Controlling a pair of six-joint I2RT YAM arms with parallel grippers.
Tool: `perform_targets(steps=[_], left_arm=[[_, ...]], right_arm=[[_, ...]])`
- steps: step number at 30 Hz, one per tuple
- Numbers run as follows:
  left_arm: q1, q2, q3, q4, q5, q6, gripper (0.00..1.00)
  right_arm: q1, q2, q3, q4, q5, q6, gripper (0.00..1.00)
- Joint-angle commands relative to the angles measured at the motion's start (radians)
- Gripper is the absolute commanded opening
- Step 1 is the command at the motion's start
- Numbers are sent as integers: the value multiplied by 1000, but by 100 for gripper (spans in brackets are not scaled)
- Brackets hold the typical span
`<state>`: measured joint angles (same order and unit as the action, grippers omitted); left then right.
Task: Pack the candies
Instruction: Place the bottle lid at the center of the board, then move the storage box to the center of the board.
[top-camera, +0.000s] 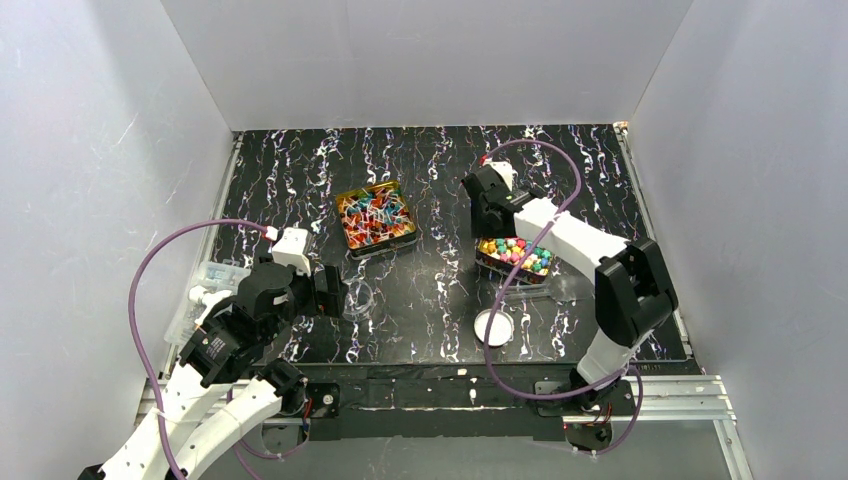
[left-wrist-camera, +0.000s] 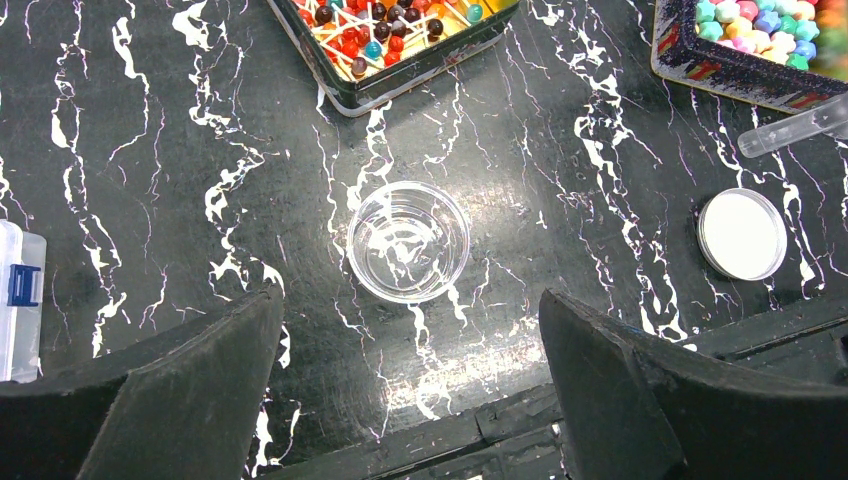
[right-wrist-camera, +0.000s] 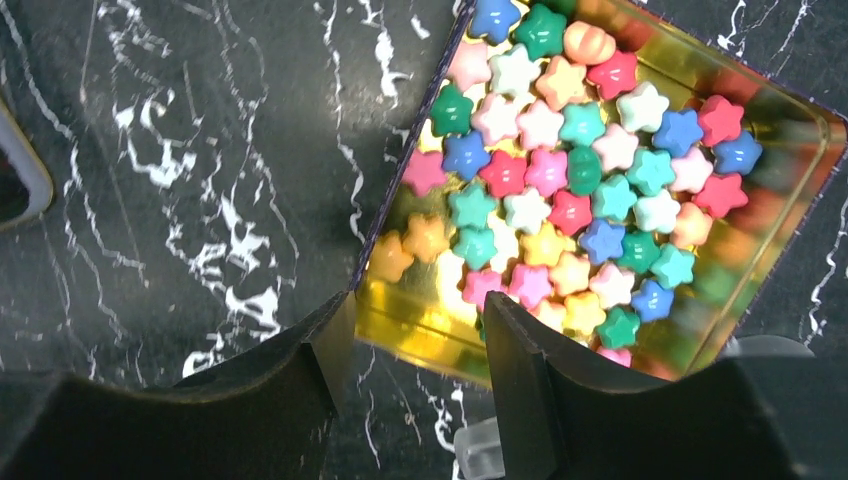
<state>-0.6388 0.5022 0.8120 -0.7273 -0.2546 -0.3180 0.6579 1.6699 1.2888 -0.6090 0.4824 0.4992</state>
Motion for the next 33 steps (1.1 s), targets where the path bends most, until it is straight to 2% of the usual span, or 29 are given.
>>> perform_targets(steps=[1, 10, 15, 23, 27, 30, 33], left_arm=[[-2, -4, 6, -13, -17, 0, 99], [-1, 1, 6, -12, -18, 2, 99], [-3, 2, 7, -12, -18, 2, 99], [-2, 9, 7, -12, -17, 2, 99], [-2, 9, 8, -13, -17, 3, 99], [-2, 7, 7, -12, -18, 3, 99], [-2, 8, 8, -13, -18, 3, 99]], right_arm=[[-58, 55, 61, 78, -54, 41, 59], [-101, 165, 121, 109, -78, 89, 59], [-112, 213, 151, 110, -105, 93, 53], [-115, 260, 174, 115, -128, 93, 31], [-115, 273, 188, 108, -139, 88, 12], [-115, 271, 192, 110, -156, 87, 1], [-112, 267, 193, 122, -184, 86, 1]])
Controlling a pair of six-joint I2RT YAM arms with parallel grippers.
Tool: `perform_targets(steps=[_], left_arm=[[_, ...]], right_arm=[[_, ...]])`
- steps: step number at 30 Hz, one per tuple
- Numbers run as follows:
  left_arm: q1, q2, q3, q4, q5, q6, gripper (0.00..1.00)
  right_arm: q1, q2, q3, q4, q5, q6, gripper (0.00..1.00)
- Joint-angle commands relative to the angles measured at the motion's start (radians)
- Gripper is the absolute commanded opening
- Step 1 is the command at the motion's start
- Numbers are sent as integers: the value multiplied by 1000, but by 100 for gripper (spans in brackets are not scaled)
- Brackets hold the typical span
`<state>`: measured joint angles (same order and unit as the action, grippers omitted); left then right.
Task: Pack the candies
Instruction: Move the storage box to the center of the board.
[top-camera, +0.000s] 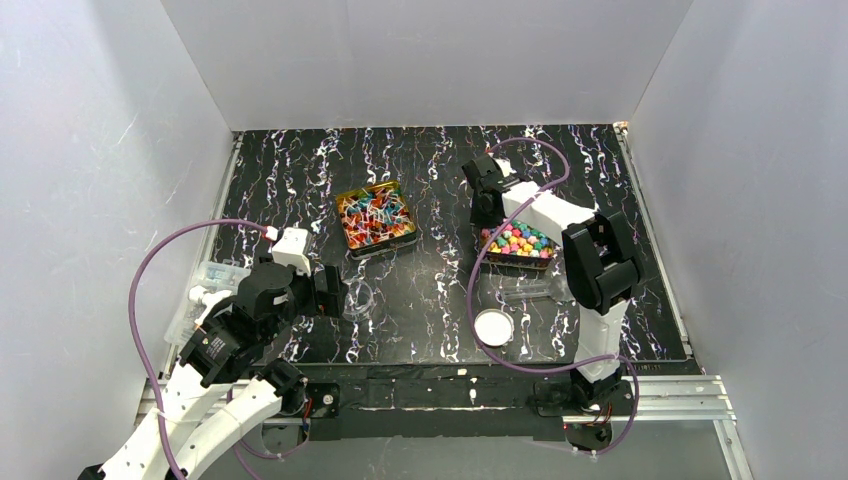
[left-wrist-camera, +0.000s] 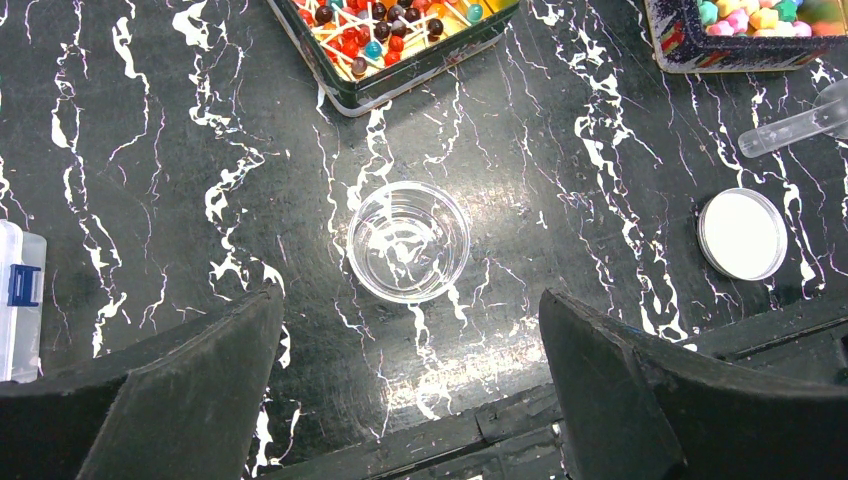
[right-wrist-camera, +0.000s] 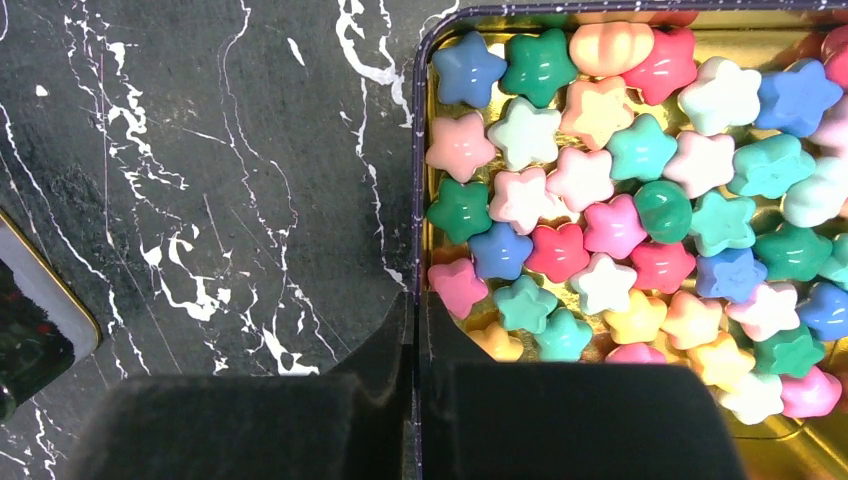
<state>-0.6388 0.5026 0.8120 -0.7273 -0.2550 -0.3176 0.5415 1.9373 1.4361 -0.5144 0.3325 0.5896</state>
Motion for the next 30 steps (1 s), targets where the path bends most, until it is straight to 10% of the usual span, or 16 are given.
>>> perform_targets(steps=[1, 30], left_arm=[[-2, 7, 7, -13, -18, 3, 99], [-1, -1, 7, -17, -24, 2, 99]], right_arm=[[7, -3, 48, 30, -40, -4, 1], [161, 173, 302, -9, -48, 21, 6]])
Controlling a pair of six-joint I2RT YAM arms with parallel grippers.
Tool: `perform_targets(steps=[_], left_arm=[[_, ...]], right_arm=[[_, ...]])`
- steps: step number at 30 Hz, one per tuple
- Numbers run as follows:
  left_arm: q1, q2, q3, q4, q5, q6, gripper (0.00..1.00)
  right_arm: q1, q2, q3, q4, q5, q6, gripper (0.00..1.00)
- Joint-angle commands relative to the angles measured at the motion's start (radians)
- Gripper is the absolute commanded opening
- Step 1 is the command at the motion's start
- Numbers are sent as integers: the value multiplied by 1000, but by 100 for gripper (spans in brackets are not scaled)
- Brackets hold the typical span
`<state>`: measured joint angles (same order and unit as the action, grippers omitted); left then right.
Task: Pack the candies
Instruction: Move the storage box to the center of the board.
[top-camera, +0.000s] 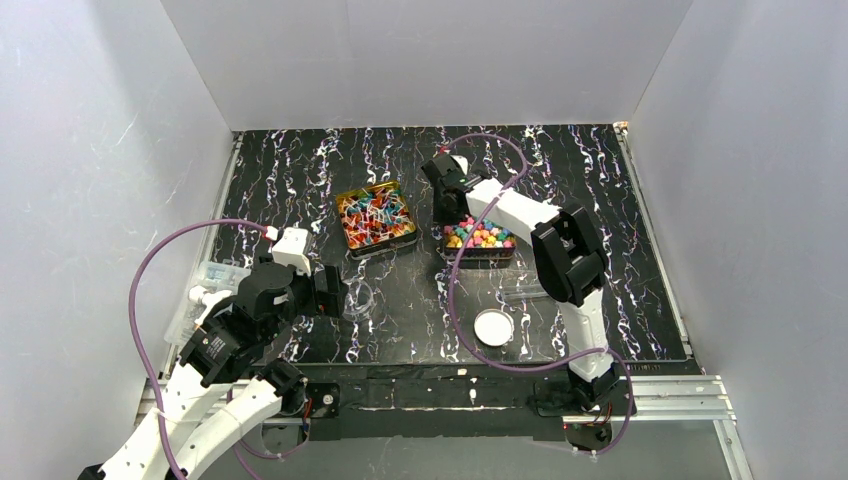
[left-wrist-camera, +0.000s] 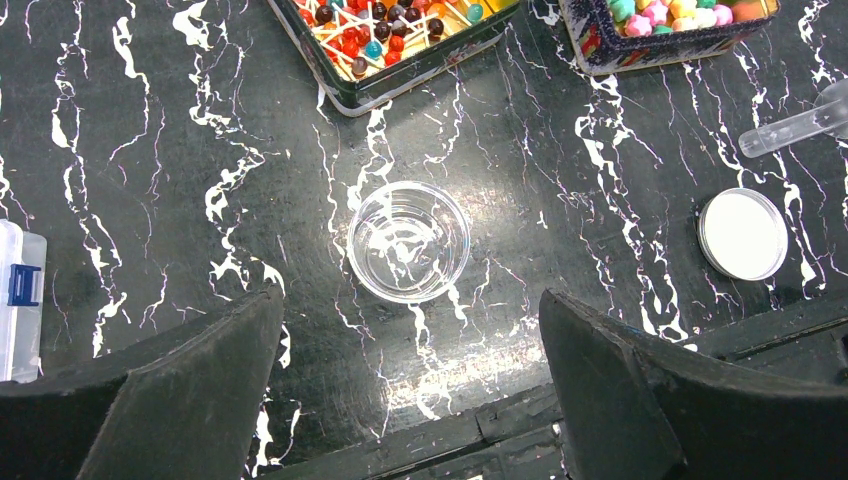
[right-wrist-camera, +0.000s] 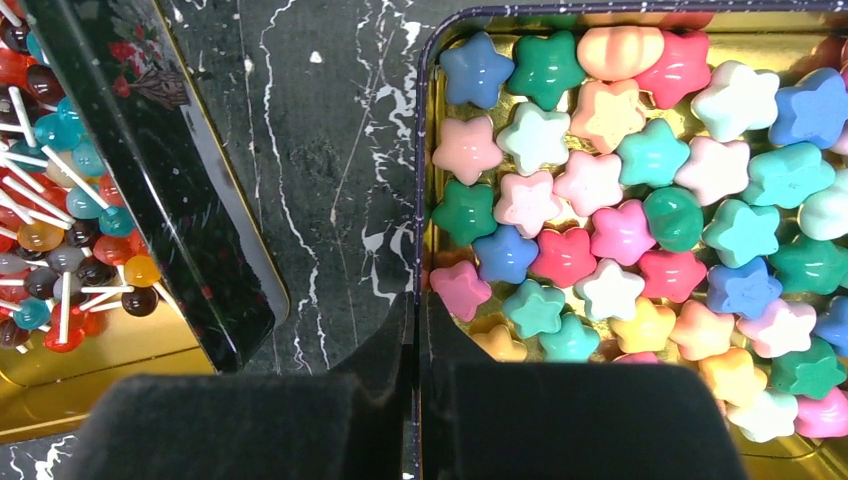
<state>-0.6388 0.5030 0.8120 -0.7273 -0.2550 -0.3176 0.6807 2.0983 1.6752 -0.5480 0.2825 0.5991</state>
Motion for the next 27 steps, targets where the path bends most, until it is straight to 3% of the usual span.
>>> perform_targets(steps=[1, 10, 19, 27], left_arm=[[-2, -3, 7, -18, -24, 1, 99], [-2, -10, 7, -17, -21, 0, 99], [-2, -19, 7, -17, -17, -1, 99], [-1, -21, 10, -15, -5, 0, 99]], right_arm=[[25, 12, 67, 24, 7, 10, 8], [31, -38, 75, -8, 56, 2, 43], [31, -266, -106, -10, 123, -12, 63], [21, -507, -331, -26, 132, 13, 75]])
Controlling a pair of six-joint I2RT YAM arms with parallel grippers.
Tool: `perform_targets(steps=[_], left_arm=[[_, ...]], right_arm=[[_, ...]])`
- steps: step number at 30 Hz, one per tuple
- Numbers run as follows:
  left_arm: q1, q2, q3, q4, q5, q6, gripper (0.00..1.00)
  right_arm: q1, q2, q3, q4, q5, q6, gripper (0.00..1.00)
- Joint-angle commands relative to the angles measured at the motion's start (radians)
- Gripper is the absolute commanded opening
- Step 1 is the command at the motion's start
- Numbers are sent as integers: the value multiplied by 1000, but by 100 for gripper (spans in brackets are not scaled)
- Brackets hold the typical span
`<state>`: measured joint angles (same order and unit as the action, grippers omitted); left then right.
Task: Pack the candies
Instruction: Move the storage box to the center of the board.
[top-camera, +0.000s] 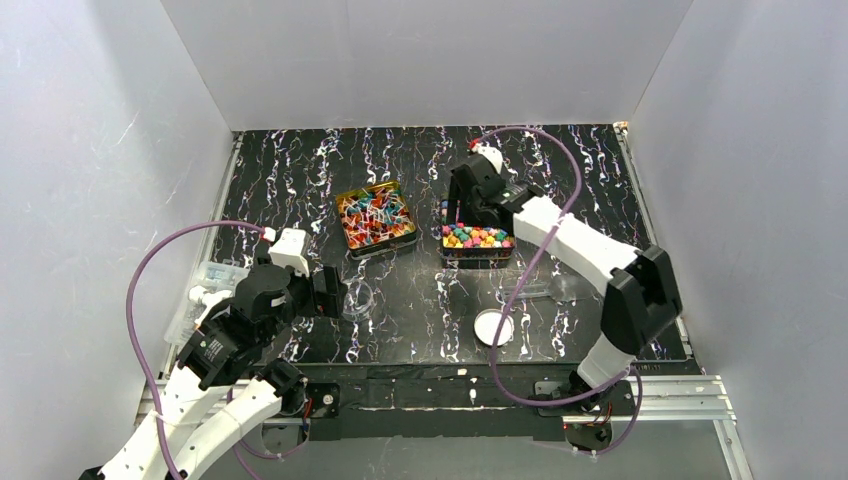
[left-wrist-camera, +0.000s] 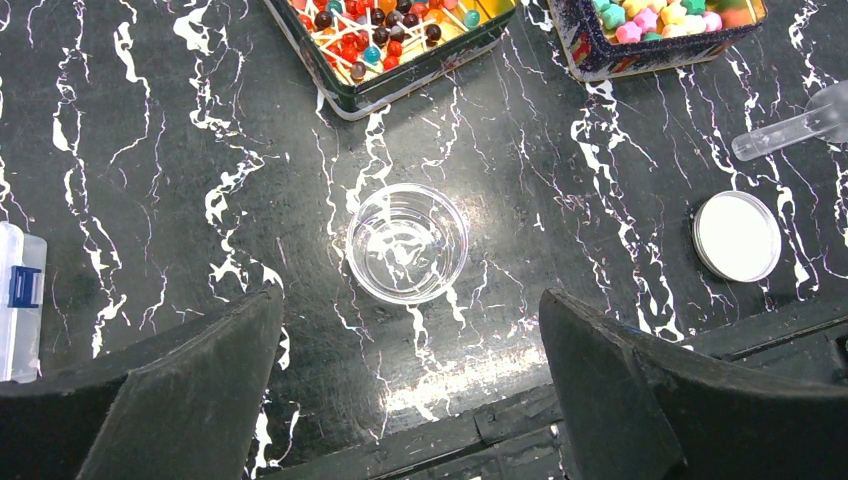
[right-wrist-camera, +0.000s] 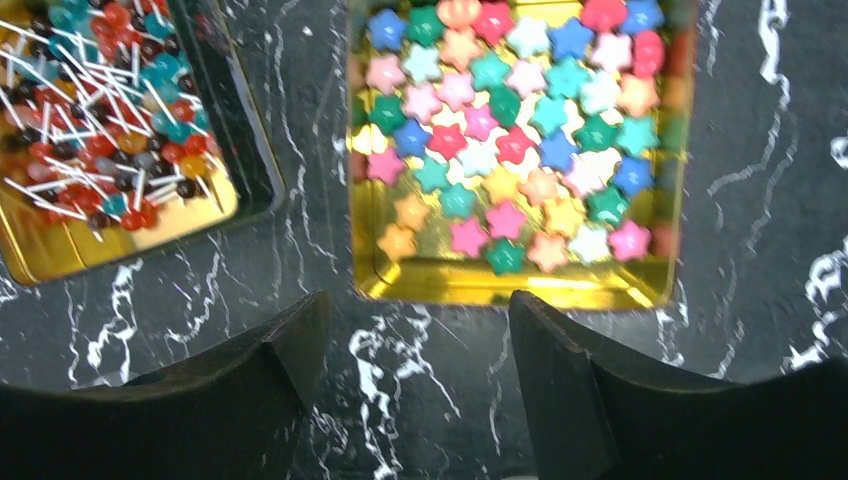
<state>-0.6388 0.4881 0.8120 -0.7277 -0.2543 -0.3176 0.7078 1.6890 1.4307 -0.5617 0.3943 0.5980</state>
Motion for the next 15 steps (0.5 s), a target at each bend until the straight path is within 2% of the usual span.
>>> perform_targets(steps=[1, 6, 15], left_arm=[[-2, -8, 10, -15, -5, 0, 99], [-2, -14, 9, -15, -2, -2, 99], [-2, -34, 5, -13, 11, -5, 99]], right_arm=[[-9, -130, -113, -13, 19, 20, 76], [-38, -258, -232, -31, 4, 74, 79], [-72, -460, -427, -110, 4, 229, 71]])
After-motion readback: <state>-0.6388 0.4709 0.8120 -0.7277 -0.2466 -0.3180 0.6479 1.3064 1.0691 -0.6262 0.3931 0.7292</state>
